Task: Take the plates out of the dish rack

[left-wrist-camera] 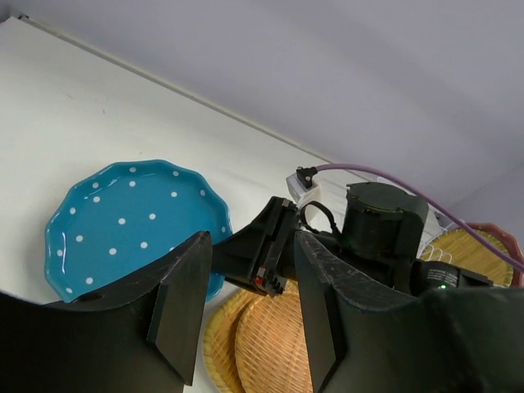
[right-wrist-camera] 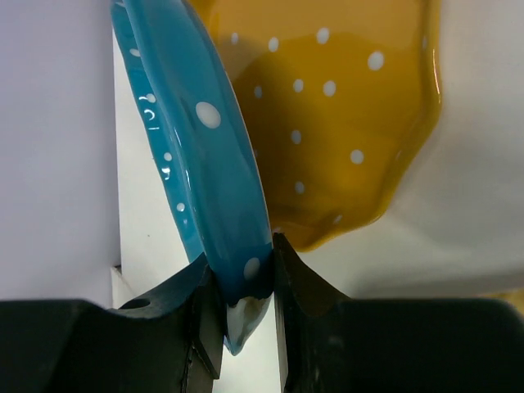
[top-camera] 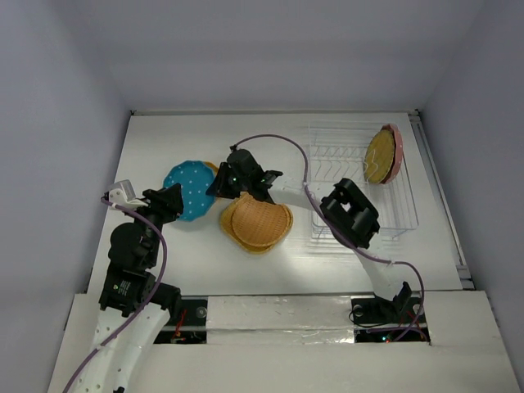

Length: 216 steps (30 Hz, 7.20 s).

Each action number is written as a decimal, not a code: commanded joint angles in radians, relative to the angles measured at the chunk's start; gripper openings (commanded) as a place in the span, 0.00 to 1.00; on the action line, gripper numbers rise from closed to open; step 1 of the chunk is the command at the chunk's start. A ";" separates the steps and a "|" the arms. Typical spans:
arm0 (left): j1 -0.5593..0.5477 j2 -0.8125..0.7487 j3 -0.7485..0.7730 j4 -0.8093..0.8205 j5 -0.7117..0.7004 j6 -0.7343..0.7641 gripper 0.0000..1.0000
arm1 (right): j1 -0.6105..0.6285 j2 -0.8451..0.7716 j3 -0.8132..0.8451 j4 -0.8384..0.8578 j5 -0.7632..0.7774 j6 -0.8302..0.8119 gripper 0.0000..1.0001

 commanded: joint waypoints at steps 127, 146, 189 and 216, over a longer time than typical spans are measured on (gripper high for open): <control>-0.114 -0.047 0.044 0.024 0.004 0.036 0.31 | -0.722 -0.871 -0.434 -0.512 0.670 -0.644 0.00; -0.114 -0.061 0.055 -0.068 0.004 0.080 0.34 | -0.179 -0.943 -0.702 -0.008 -0.048 -0.278 0.00; -0.114 -0.063 0.047 -0.060 0.004 0.082 0.36 | 0.041 -1.129 -0.727 -0.382 0.420 -0.246 0.20; -0.134 -0.144 0.049 -0.062 0.004 0.094 0.20 | -0.804 -0.669 -0.363 -0.531 0.896 -0.661 0.75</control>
